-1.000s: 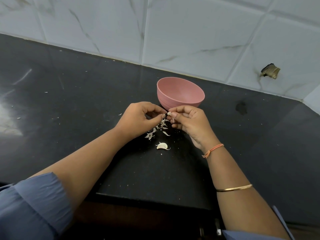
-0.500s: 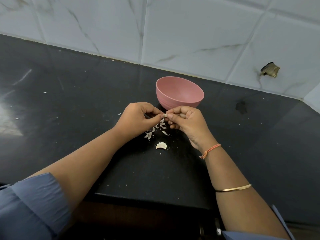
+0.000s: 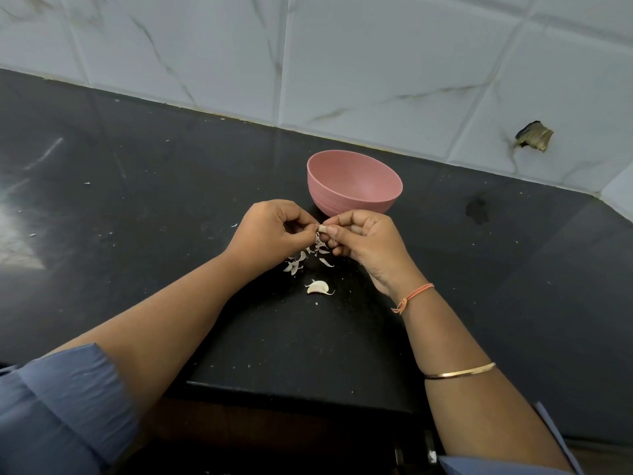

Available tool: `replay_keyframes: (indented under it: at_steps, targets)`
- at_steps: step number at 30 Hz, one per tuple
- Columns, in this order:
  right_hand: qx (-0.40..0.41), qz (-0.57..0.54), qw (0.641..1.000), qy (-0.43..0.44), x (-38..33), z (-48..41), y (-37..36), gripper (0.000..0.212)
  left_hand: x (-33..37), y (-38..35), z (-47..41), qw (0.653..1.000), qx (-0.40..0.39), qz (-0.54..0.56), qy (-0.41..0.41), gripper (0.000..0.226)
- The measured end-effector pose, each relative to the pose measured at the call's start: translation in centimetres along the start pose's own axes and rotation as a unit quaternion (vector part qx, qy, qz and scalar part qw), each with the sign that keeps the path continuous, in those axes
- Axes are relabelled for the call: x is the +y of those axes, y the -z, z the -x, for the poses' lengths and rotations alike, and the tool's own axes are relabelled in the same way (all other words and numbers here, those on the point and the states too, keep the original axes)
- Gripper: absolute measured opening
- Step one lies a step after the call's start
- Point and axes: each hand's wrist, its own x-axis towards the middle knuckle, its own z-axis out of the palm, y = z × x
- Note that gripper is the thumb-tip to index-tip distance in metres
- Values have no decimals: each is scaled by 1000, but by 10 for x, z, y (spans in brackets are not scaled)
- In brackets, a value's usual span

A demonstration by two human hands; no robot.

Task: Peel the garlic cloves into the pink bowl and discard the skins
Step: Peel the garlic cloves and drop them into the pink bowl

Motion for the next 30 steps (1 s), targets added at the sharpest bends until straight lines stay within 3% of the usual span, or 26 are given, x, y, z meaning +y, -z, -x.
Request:
replay_keyframes:
  at_steps: [15, 20, 23, 30]
  targets:
    - [-61, -15, 998, 24, -5, 3, 4, 14, 3, 0, 0, 997, -15, 69, 35, 23]
    - [-97, -106, 989, 39, -10, 8, 3, 16, -2, 4, -5, 995, 20, 77, 59, 15]
    - [-79, -131, 986, 60, -11, 8, 4, 16, -4, 3, -6, 994, 38, 73, 74, 12]
    - [-15, -61, 995, 75, -6, 3, 4, 16, -1, 3, -2, 992, 20, 102, 66, 17]
